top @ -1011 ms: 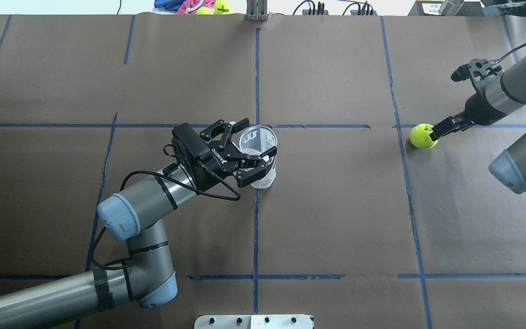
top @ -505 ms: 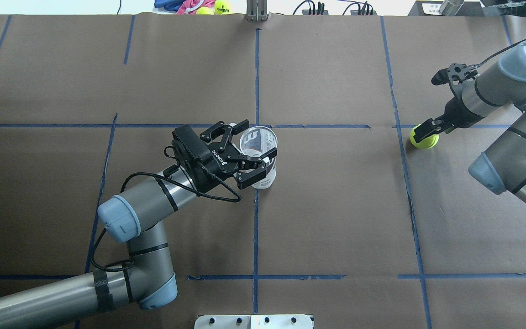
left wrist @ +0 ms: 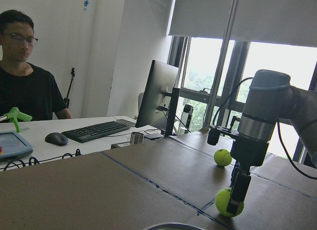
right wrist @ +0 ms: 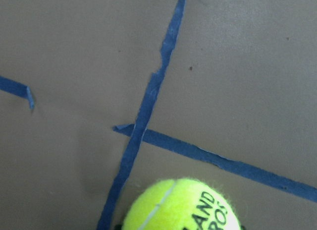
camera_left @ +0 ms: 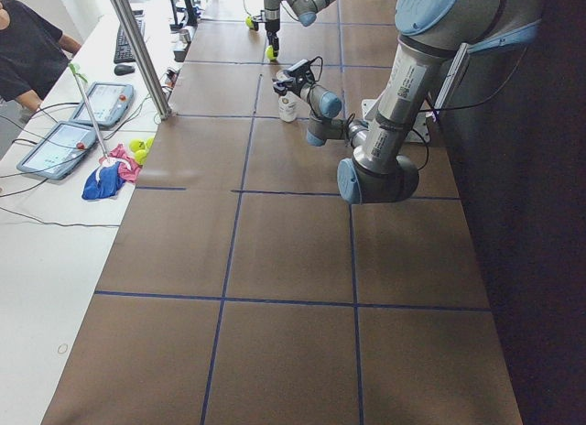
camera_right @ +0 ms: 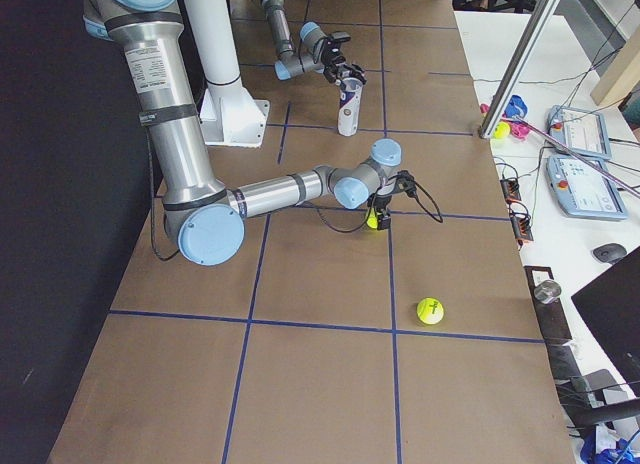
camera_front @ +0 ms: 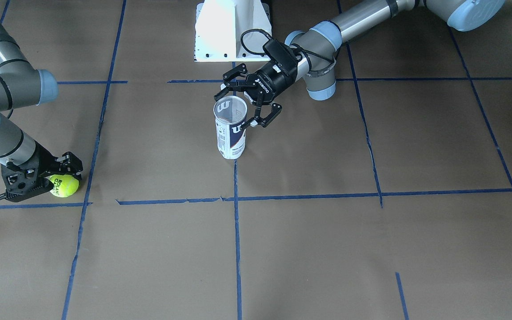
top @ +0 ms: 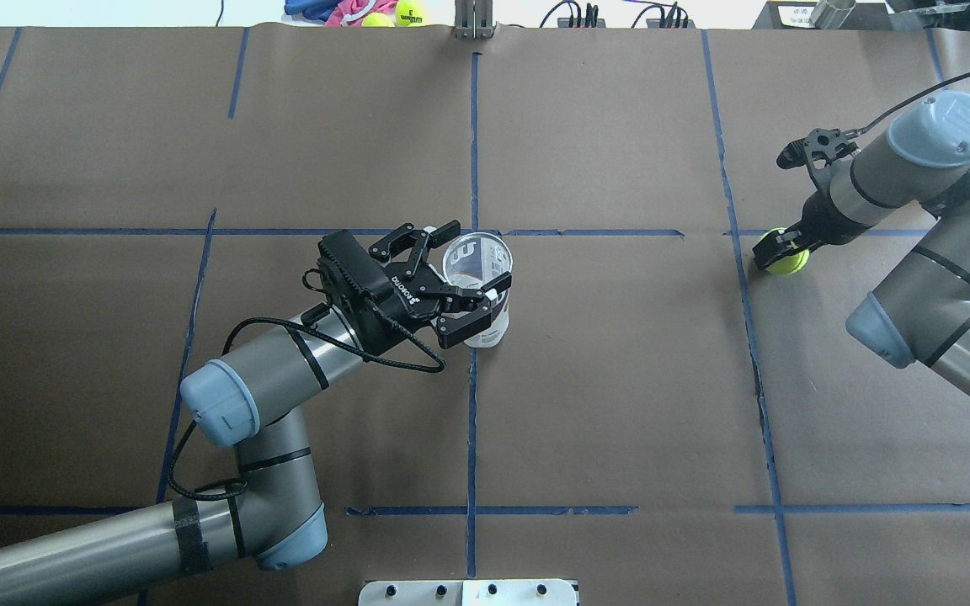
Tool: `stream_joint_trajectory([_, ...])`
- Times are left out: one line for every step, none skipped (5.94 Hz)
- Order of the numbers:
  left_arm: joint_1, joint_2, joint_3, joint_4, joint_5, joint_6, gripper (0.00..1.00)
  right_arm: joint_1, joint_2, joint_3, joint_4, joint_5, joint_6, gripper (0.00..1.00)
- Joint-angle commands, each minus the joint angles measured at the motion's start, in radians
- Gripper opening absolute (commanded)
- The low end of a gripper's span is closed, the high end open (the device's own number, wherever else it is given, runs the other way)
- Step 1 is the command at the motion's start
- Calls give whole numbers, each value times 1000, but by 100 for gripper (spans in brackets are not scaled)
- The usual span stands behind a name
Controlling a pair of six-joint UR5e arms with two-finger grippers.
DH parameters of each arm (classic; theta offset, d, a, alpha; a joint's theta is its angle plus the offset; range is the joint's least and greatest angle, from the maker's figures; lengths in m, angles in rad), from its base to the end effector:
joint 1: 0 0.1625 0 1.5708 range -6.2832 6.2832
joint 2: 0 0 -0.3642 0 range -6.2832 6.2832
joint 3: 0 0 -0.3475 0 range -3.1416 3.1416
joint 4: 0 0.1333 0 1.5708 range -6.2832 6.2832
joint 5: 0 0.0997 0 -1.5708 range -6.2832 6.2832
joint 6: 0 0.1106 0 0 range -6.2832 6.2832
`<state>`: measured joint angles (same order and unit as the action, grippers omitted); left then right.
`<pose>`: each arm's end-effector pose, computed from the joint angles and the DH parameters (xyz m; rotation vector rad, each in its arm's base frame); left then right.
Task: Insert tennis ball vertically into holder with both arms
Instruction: 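Grasp the Roland Garros tennis ball with the right gripper, then carry the ball with the right gripper over the tube's open end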
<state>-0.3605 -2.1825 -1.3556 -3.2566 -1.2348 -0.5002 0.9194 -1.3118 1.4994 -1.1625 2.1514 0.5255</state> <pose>0.4753 -0.3606 0.1884 1.4929 1.4084 0.0909 -0.2873 -0.4966 0.4703 0.1693 -0.7917 -0.2919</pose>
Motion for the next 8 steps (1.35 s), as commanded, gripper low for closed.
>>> stream_joint_trajectory([0,3,1,0,0,0,99,-1,8,30,-6,2,4,10])
stream_joint_trajectory([2,4,1,0,0,0,99,13,11,117,-31,5,26,6])
stream_joint_trajectory([11,3,0,0,0,0,99,18,72,219,-143,25,110,6])
stream_joint_trajectory([12,3,1,0,0,0,99,15,167,316,-333,42,175,6])
stream_joint_trajectory([15,3,1,0,0,0,99,-5,242,344,-386,44,300,6])
stream_joint_trajectory([17,3,3,0,0,0,99,-49,287,373,-381,41,456,7])
stream_joint_trajectory([18,3,3,0,0,0,99,-85,346,383,-381,33,572,7])
stream_joint_trajectory([18,4,4,0,0,0,99,-115,380,383,-381,15,621,8])
